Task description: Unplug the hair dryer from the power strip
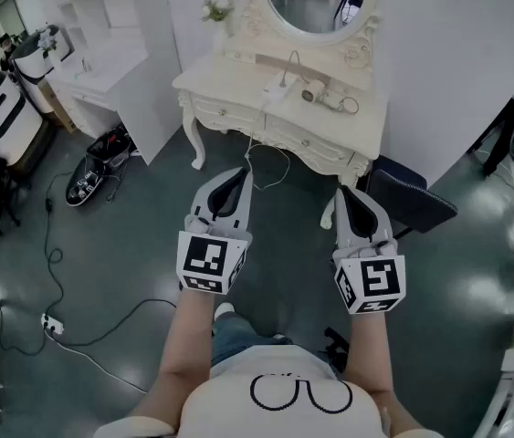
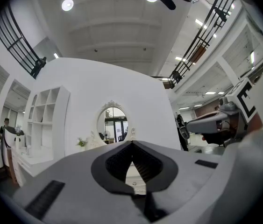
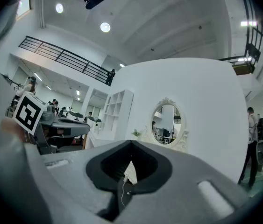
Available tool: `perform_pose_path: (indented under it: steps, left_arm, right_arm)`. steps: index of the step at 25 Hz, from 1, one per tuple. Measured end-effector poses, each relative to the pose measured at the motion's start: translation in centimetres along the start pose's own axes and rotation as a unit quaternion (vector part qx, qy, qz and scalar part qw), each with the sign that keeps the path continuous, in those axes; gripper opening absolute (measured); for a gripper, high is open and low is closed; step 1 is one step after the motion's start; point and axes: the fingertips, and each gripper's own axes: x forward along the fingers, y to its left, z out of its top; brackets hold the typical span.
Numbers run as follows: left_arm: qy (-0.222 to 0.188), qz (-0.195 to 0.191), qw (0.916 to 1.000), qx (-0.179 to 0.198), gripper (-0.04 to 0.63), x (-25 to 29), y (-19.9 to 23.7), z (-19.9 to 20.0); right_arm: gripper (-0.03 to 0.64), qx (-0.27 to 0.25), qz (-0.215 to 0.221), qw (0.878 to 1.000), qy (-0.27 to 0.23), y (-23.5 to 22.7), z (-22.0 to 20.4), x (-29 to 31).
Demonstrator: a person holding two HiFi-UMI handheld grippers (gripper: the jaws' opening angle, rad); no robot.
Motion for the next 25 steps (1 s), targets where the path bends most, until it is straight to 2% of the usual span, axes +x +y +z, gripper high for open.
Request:
perform_pose_path:
  steps: [6, 12, 17, 25]
  left_arm:
    - [-0.001, 0.018, 0.9998, 0.011, -0.002, -1.2, -2.5, 1.0]
    - [-0.005, 0.028, 0.9996, 0.004, -0.002, 0.0, -1.5, 0.5]
    - [-0.001, 0.019, 0.9998, -0.002, -0.002, 3.7, 2.3, -1.3]
    - [-0.002, 0.002, 1.0, 0.009, -0.002, 13.4, 12.3, -3.2]
  right_arm:
    - [0.0, 0.009, 0.002, 1.0, -0.008, -1.4, -0.1, -2.9]
    - [0.0, 0.017, 0.016, 1.0, -0.009, -1.8, -1.5, -1.0]
    - [0.0, 0.023, 0.009, 1.0, -0.006, -2.4, -2.5, 4.4]
    - [0.0, 0.019, -0.003, 1.0, 0.002, -2.6, -3.1, 18.0]
